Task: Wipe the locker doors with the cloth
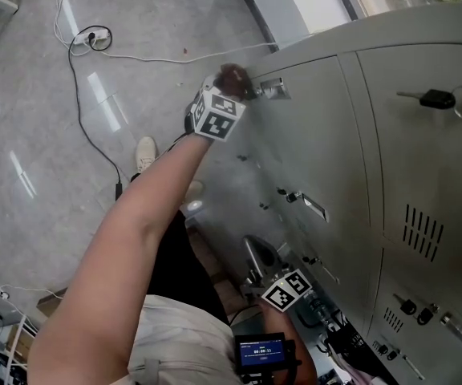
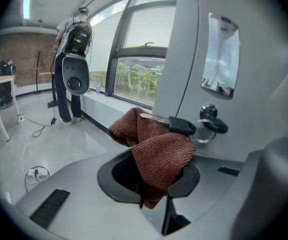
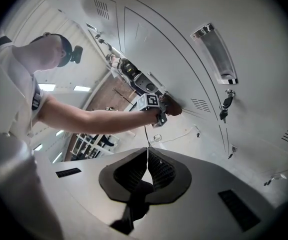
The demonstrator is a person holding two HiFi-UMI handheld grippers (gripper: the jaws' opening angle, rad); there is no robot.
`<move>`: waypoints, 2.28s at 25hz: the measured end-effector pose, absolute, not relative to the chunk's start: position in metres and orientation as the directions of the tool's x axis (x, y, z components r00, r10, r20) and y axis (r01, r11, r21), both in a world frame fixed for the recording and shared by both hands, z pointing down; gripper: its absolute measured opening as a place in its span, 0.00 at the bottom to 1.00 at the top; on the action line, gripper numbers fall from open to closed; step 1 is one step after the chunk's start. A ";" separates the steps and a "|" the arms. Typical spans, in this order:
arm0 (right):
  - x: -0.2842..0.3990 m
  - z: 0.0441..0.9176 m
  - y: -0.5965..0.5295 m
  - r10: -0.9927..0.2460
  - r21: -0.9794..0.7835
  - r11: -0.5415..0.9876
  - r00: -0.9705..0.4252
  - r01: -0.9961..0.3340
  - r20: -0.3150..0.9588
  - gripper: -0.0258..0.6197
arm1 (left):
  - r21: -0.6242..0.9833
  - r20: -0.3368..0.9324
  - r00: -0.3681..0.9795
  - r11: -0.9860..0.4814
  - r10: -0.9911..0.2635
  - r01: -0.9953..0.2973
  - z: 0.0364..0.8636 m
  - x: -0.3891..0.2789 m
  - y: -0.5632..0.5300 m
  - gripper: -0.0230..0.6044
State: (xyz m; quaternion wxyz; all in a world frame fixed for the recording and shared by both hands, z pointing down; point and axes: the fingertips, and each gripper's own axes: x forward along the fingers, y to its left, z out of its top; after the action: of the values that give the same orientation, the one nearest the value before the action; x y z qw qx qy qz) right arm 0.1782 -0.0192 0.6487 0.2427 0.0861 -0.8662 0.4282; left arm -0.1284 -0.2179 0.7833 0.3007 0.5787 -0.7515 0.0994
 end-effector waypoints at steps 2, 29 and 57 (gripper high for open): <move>0.175 0.649 -0.021 0.060 -0.701 0.621 -0.870 -0.351 0.489 0.07 | 0.204 0.580 -0.123 0.290 -0.805 -0.935 0.793 -0.114 -0.217 0.15; 0.180 0.652 -0.039 0.035 -0.693 0.615 -0.865 -0.376 0.500 0.07 | 0.312 0.684 0.033 0.252 -0.729 -0.916 0.860 -0.048 -0.213 0.15; 0.105 0.489 -0.074 -0.067 -0.573 0.795 -0.967 -0.201 0.246 0.07 | 0.321 0.451 0.036 0.124 -0.892 -0.939 0.581 -0.082 -0.011 0.15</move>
State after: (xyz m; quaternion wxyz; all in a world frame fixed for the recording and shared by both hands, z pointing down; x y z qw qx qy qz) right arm 0.1049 -0.0743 0.4889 0.1068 0.0711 -0.9412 0.3125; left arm -0.0824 -0.0108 0.5806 0.2861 0.6606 -0.6929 0.0410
